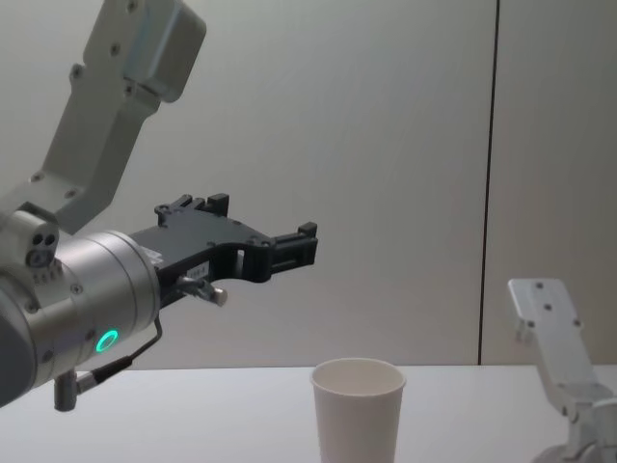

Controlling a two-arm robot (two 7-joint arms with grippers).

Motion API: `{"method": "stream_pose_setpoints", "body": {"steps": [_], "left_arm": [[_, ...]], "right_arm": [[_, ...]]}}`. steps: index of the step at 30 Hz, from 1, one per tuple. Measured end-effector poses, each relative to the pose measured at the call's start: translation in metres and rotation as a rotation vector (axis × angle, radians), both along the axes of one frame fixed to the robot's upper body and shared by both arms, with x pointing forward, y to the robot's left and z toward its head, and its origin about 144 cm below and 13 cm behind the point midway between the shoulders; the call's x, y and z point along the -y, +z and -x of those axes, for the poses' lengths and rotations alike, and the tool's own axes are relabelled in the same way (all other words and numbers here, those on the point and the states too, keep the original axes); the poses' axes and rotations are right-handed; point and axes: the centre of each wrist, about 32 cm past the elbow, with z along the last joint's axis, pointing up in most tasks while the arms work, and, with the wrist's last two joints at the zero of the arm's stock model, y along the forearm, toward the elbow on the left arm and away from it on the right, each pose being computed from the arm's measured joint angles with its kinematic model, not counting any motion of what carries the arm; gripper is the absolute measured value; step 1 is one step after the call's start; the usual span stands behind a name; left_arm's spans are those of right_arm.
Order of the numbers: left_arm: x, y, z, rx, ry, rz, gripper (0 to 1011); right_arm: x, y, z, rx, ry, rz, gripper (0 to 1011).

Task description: Place the pen into the pen holder.

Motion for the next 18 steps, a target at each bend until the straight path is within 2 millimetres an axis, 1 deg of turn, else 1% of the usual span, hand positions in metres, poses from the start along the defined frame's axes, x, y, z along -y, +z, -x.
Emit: {"method": "stream_pose_setpoints", "body": {"steps": [5, 8, 10, 11, 14, 15, 18], "left_arm": [[0.0, 0.0, 0.0, 0.0, 0.0, 0.0, 1004], [0.0, 0.0, 0.0, 0.0, 0.0, 0.0, 1004], [0.0, 0.0, 0.0, 0.0, 0.0, 0.0, 1004], [0.0, 0.0, 0.0, 0.0, 0.0, 0.0, 1004], [0.0, 0.0, 0.0, 0.0, 0.0, 0.0, 1004], [0.0, 0.0, 0.0, 0.0, 0.0, 0.0, 1004], [0.0, 0.0, 0.0, 0.0, 0.0, 0.0, 1004]], "right_arm": [[-0.0027, -0.0035, -0.0028, -0.02, -0.006, 0.007, 686], [-0.0042, -0.0053, -0.0043, -0.03, -0.01, 0.01, 566], [-0.0048, -0.0062, -0.005, -0.035, -0.012, 0.012, 534], [-0.0054, -0.0066, -0.0057, -0.038, -0.013, 0.012, 462], [-0.0063, -0.0071, -0.0066, -0.041, -0.015, 0.013, 399], [-0.0069, -0.0074, -0.0071, -0.043, -0.015, 0.014, 336], [-0.0076, -0.0078, -0.0076, -0.044, -0.015, 0.014, 278]]}}
